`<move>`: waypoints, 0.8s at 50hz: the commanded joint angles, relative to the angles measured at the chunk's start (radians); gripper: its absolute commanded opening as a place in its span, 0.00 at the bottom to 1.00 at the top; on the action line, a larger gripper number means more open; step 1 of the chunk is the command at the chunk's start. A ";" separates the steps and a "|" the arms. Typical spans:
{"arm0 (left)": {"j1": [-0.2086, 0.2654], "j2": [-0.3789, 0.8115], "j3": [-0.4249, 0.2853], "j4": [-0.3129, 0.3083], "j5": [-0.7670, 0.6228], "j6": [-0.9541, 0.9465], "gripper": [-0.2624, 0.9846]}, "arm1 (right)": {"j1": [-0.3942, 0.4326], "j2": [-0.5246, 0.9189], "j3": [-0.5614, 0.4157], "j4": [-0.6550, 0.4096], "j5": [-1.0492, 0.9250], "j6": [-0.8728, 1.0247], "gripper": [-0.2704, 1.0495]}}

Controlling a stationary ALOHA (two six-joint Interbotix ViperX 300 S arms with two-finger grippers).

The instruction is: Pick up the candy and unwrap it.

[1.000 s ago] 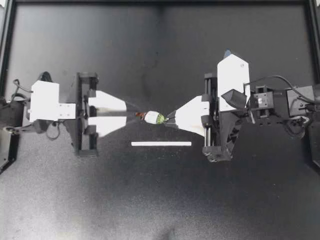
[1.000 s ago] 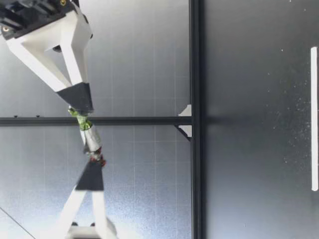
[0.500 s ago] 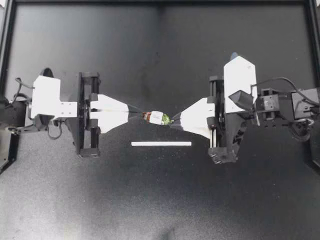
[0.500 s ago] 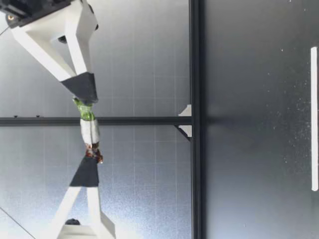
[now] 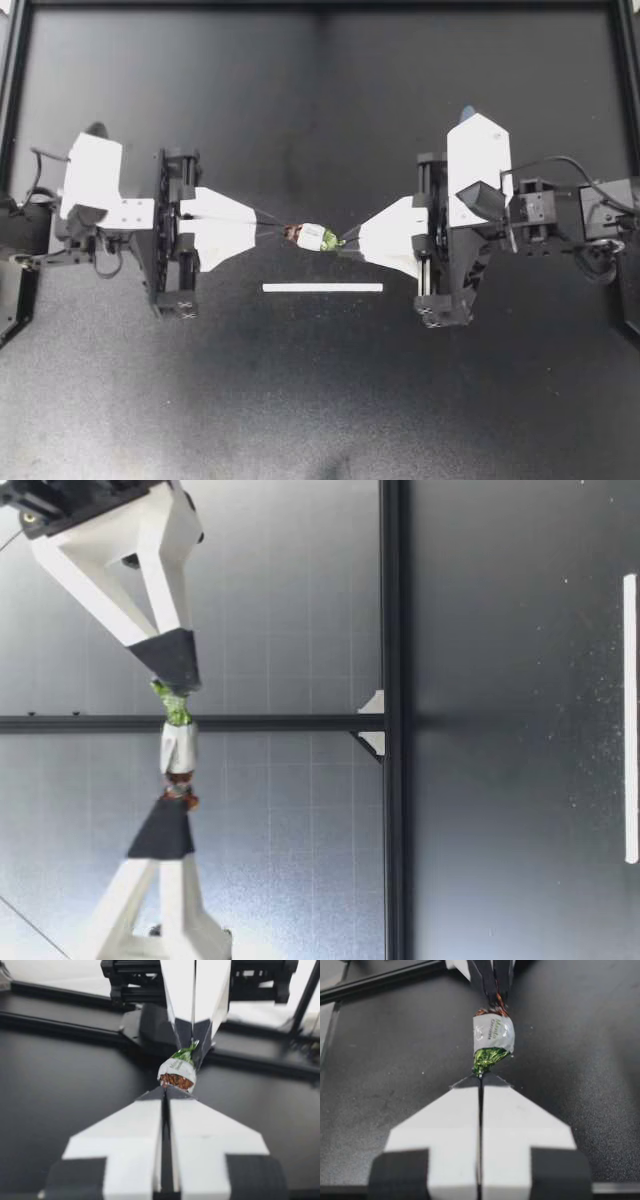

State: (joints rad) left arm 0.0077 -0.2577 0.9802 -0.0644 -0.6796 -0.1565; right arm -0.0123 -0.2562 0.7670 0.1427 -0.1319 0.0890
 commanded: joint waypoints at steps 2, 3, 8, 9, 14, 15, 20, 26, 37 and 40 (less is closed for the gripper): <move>-0.003 -0.032 -0.003 0.012 -0.011 -0.064 0.08 | -0.006 -0.005 -0.020 0.002 -0.011 0.002 0.07; -0.002 -0.034 -0.003 0.018 -0.011 -0.075 0.08 | -0.006 -0.003 -0.021 0.000 -0.011 0.002 0.07; -0.002 -0.021 -0.011 0.031 -0.006 -0.115 0.08 | -0.009 0.015 -0.031 0.002 -0.017 0.000 0.09; -0.003 -0.018 -0.012 0.031 -0.006 -0.120 0.08 | -0.011 0.018 -0.035 0.000 -0.020 0.000 0.09; -0.002 0.002 -0.017 0.031 -0.002 -0.127 0.08 | -0.011 0.031 -0.046 0.000 -0.040 0.000 0.10; -0.003 0.006 -0.017 0.031 -0.002 -0.132 0.08 | -0.011 0.032 -0.048 0.000 -0.044 0.000 0.10; -0.002 0.020 -0.018 0.032 -0.002 -0.135 0.08 | -0.011 0.028 -0.049 0.000 -0.048 0.002 0.10; -0.002 0.025 -0.018 0.032 0.000 -0.135 0.08 | -0.011 0.026 -0.048 0.002 -0.048 0.011 0.10; -0.003 0.000 -0.008 0.031 0.000 -0.132 0.08 | -0.011 0.032 -0.043 0.000 -0.043 0.018 0.14; -0.003 -0.005 -0.005 0.031 0.000 -0.124 0.08 | -0.011 0.034 -0.041 0.000 -0.043 0.018 0.18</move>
State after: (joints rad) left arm 0.0061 -0.2378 0.9848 -0.0353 -0.6750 -0.2884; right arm -0.0169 -0.2132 0.7424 0.1427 -0.1687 0.1074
